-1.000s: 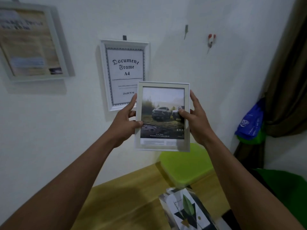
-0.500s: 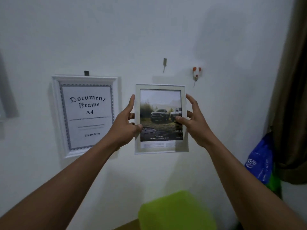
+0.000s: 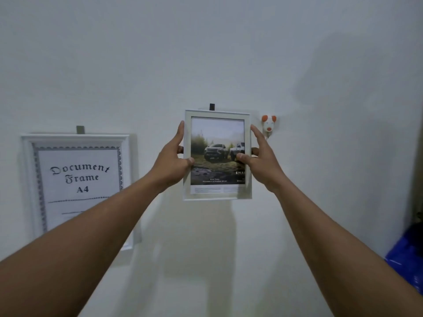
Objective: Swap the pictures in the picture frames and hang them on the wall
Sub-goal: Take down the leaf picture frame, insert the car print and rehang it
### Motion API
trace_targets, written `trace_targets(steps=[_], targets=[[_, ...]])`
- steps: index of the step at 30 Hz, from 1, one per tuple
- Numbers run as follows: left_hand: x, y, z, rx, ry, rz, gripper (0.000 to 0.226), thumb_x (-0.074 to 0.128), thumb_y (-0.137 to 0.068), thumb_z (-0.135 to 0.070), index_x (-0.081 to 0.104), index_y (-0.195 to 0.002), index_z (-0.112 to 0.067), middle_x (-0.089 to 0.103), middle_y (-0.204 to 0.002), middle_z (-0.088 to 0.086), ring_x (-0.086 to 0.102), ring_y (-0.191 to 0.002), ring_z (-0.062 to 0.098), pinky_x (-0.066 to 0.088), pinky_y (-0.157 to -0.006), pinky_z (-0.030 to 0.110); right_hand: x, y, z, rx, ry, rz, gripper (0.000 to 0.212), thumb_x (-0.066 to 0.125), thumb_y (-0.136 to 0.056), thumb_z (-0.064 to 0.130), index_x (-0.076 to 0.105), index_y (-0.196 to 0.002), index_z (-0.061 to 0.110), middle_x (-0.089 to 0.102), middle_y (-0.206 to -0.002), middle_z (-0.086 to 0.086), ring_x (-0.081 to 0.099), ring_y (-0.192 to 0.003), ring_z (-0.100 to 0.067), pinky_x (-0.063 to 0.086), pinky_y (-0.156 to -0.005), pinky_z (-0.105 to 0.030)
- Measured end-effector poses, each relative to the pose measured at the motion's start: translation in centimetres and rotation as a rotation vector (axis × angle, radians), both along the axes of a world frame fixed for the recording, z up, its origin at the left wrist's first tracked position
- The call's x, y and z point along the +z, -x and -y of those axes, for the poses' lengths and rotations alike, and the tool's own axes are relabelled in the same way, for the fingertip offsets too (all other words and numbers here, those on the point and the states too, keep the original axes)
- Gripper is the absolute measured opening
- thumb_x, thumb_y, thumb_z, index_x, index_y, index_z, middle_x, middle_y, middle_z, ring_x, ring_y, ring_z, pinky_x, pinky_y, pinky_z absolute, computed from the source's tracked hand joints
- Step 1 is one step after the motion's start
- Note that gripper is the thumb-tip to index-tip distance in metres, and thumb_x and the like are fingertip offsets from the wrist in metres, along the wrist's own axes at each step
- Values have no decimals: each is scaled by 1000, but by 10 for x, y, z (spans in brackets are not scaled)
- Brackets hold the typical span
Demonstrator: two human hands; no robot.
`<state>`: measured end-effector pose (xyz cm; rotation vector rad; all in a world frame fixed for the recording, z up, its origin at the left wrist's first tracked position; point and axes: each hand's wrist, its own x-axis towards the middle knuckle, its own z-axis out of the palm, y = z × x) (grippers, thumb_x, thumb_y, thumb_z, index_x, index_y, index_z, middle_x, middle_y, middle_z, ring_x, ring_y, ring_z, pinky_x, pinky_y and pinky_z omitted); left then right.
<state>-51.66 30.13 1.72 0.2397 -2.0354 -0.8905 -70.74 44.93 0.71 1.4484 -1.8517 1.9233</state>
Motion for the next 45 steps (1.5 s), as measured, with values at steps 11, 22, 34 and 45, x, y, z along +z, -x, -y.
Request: trace_targets(steps=[11, 22, 34, 45], targets=[[-2, 50, 31, 173, 75, -53, 96, 57, -90, -2, 3, -146, -57, 48, -136, -9, 61, -100, 16, 54, -92, 36, 8, 48, 51, -54, 25, -94, 85, 70, -90, 14, 21, -148, 52, 28, -157, 15, 48, -127, -22, 48, -102, -48], [-12, 55, 36, 242, 198, -65, 97, 55, -91, -2, -2, -143, -60, 38, -153, 2, 58, -112, 21, 52, -96, 40, -9, 58, 66, -50, 65, -77, 86, 68, -91, 13, 19, -148, 53, 37, -155, 5, 56, -118, -16, 51, -100, -43], [-8, 58, 36, 252, 164, -50, 95, 53, -92, -4, -4, -145, -57, 37, -153, 3, 63, -92, 21, 42, -73, 20, 3, 54, 57, -71, 34, -85, 86, 68, -91, 13, 18, -148, 53, 44, -147, -1, 56, -114, -19, 53, -92, -37], [-13, 51, 33, 234, 135, -65, 91, 50, -92, 3, 0, -151, -46, 52, -140, 9, 50, -63, 7, 39, -53, 3, -2, 38, 52, -125, 9, -77, 86, 68, -91, 13, 18, -150, 50, 50, -103, 25, 59, -94, -6, 54, -79, -29]])
